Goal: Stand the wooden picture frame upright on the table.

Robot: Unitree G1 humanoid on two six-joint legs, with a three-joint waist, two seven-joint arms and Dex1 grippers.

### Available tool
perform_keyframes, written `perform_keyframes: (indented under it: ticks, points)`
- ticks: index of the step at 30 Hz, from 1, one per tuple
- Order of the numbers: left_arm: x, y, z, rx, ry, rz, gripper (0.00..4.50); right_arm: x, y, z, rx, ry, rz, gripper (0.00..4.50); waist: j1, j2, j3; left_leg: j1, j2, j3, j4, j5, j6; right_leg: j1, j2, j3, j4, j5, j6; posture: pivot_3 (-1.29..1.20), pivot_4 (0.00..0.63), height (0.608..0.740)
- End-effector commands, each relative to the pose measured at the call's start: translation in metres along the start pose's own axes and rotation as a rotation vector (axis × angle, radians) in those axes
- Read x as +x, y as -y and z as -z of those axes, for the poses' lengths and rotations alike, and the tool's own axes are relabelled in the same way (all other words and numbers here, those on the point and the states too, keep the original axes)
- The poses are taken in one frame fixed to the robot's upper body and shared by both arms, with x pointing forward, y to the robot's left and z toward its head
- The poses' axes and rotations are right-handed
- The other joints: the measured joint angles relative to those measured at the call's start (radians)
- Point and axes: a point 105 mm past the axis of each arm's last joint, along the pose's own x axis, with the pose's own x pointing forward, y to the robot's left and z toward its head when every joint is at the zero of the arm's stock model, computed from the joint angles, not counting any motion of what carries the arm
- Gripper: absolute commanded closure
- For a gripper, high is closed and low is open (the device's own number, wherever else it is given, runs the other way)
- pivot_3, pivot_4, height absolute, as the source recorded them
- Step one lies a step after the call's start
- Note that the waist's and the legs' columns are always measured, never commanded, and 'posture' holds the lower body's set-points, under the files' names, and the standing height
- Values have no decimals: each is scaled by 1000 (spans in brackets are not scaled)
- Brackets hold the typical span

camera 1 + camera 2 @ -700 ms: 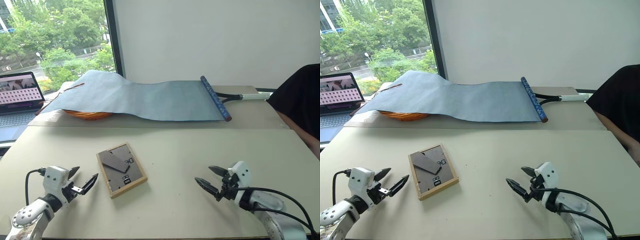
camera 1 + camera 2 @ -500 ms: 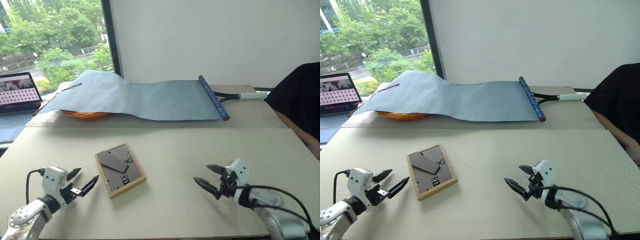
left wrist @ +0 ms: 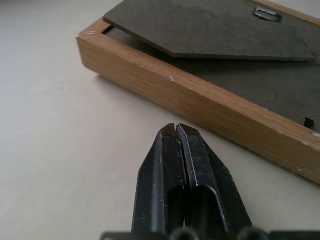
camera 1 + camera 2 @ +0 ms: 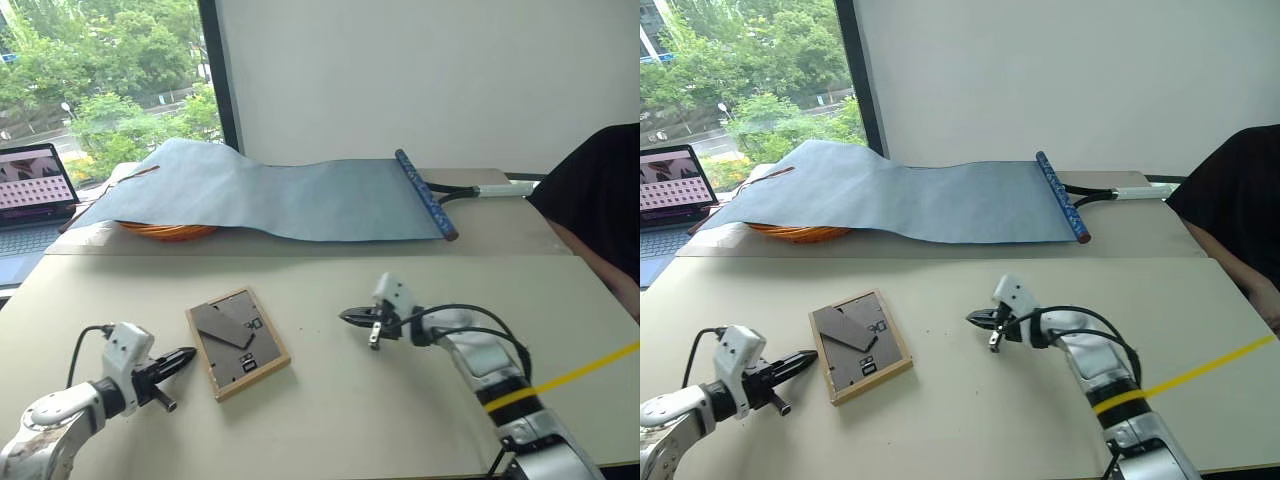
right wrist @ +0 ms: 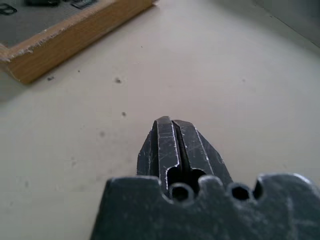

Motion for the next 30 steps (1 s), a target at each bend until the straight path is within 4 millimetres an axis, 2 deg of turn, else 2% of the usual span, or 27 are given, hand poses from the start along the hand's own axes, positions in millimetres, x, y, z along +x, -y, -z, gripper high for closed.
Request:
perform_keyframes:
  ticks: [1, 3, 6, 10, 16, 20, 24, 27, 30]
  points:
    - [13, 11, 2, 27, -31, 58, 4500, 21, -12, -3, -54, 12, -72, 4447, 8, 0, 0, 0, 0, 0, 0, 0, 0, 1, 0, 0, 0, 0, 0, 0, 150, 714]
    - [26, 18, -1, 34, -22, 91, 4500, 29, -20, -4, -26, 36, -100, 4447, 21, 0, 0, 0, 0, 0, 1, 0, 0, 2, 0, 0, 0, 0, 0, 0, 150, 714]
    - [43, 33, -9, 50, 0, 146, 4500, 24, -24, -2, -6, 52, -92, 4447, 35, 0, 0, 0, 0, -1, 2, 0, 0, 2, 0, -2, 0, 0, 0, 0, 150, 714]
    - [61, 53, -10, 74, -3, 235, 4500, -5, -21, 8, 5, 18, -41, 4447, 55, 1, -1, 0, 0, -1, 3, 0, 0, 3, 0, -2, 0, 0, 1, 0, 150, 714]
    - [77, 74, -6, 107, -28, 334, 4500, -54, -18, 10, 30, -34, 36, 4447, 67, 3, -2, 0, 0, -1, 3, 0, 0, 3, 0, -2, -1, 0, 1, 0, 150, 714]
    - [87, 85, -6, 131, -43, 401, 4500, -78, -21, 8, 53, -60, 77, 4447, 73, 5, -3, 0, 0, -1, 4, 0, 0, 3, 0, -2, -1, -3, 6, 0, 150, 714]
    - [101, 100, -5, 188, -74, 492, 4500, -83, -37, 2, 93, -58, 83, 4447, 77, 6, -4, 0, 0, -1, 4, 0, 0, 4, -1, -2, -1, -3, 7, 0, 150, 714]
    - [100, 87, -6, 176, -97, 447, 4500, -84, -34, 3, 97, -67, 127, 4447, 74, 6, -4, 0, 0, -1, 5, 0, 0, 4, 0, -2, -1, -3, 7, 0, 150, 714]
    - [78, 59, 4, 155, -168, 352, 4500, -86, -17, 7, 63, -96, 178, 4447, 63, 6, -4, 0, 0, -2, 6, 0, 0, 4, 0, -2, -1, -3, 7, 0, 150, 714]
